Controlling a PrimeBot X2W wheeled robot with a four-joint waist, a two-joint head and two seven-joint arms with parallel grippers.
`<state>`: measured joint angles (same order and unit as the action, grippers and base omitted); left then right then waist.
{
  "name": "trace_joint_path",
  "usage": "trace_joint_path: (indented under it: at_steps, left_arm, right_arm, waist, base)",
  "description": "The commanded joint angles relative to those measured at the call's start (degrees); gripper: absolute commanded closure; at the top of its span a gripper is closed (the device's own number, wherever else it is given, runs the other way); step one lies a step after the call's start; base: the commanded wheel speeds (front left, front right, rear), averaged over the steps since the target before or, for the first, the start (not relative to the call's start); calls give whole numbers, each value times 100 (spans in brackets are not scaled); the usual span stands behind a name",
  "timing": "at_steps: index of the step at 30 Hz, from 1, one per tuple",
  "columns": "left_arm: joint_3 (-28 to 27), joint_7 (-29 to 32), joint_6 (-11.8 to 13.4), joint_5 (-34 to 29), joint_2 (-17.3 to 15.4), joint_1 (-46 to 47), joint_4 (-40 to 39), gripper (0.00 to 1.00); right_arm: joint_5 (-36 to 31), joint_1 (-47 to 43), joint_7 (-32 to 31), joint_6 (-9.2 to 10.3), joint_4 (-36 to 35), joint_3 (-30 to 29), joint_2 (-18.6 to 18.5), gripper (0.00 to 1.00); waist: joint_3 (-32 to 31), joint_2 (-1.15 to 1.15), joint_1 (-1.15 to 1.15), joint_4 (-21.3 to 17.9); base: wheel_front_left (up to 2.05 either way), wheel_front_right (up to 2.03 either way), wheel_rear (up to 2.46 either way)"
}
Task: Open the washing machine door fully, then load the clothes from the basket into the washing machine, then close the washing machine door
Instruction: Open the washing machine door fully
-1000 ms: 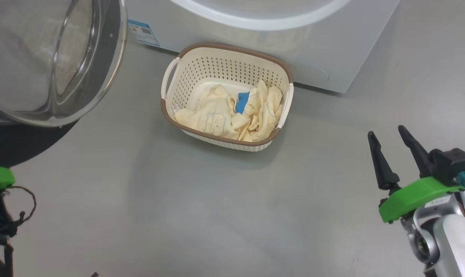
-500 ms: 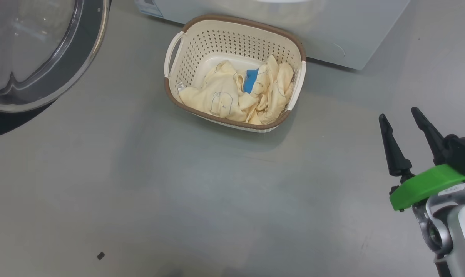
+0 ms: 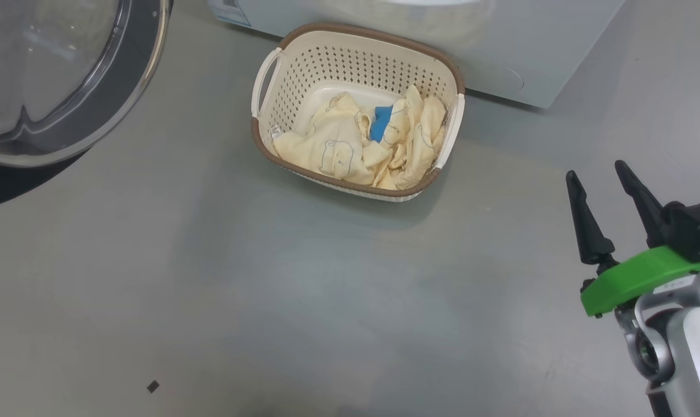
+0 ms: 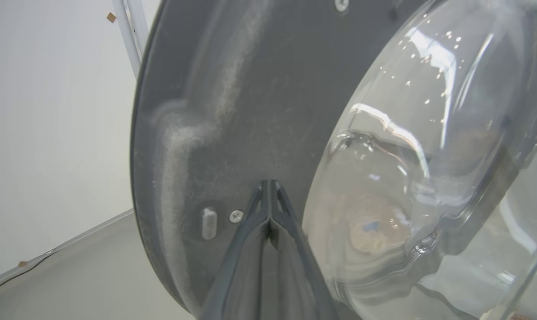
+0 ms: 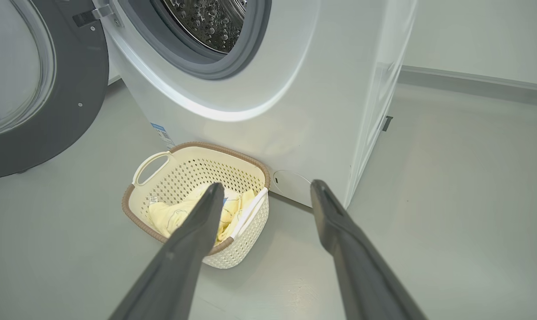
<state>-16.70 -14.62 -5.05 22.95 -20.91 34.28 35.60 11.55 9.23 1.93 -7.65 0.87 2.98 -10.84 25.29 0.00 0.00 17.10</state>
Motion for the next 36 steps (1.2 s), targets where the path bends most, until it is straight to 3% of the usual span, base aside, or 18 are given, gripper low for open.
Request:
trace_joint_path:
  at_steps: [1,14,36]
  left_arm:
    - [-174,-38,-18,-71,-334,6,-181,100]
    - [466,-38,-204,-341,-101,-675,-651,100]
    - [1872,311,-238,-481,392,-2541,-1903,100]
  right_arm:
    - [2,116,68,16,-145,127,-8,0]
    - [183,96,476,16,493,375,262,0]
    - [373,-302,1010,16,1089,479,525,0]
  waist:
    - [-63,0,0,-18]
    - [-1105,0,0,-313]
    - [-2514,0,0,-1207]
  base:
    - [0,0,0]
    - [0,0,0]
    - [0,0,0]
